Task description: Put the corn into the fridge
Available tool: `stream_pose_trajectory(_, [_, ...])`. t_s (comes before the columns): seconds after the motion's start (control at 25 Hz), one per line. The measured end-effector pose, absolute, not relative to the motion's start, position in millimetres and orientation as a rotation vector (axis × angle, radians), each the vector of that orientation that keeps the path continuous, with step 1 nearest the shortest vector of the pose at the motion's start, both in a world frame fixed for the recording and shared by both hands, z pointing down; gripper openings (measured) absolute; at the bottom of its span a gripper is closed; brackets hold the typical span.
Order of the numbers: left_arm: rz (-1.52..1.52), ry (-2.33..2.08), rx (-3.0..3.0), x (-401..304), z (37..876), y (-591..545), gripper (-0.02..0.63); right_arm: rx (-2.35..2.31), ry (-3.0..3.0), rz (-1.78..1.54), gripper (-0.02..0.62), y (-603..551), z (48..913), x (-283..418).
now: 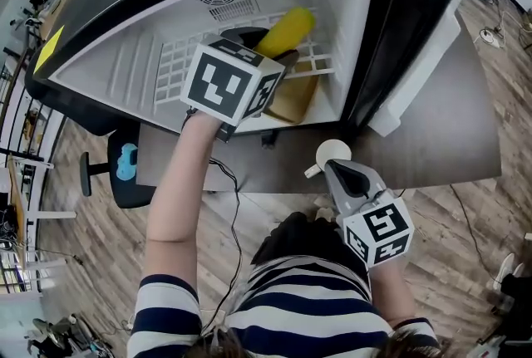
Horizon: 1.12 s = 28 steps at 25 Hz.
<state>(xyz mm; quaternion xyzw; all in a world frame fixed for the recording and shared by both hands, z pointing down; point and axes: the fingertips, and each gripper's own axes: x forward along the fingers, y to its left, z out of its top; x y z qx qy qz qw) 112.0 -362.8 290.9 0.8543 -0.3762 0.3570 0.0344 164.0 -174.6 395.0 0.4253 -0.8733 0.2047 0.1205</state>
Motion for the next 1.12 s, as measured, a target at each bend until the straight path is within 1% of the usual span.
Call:
stream_pose_trajectory(0.28, [1.142, -1.149, 2.643, 112, 296, -366, 0.000, 1.242, -2.549, 0.604, -0.005, -174, 398, 166])
stream_pose_trajectory(0.72, [1.161, -1.320, 2.749, 108, 286, -367, 0.000, 1.253, -2.549, 0.625, -0.005, -169, 400, 167])
stream_pose_trajectory(1.12, [0.938, -1.423, 2.861, 99, 258, -352, 0.000, 1.282, -2.540, 0.610, -0.005, -161, 397, 160])
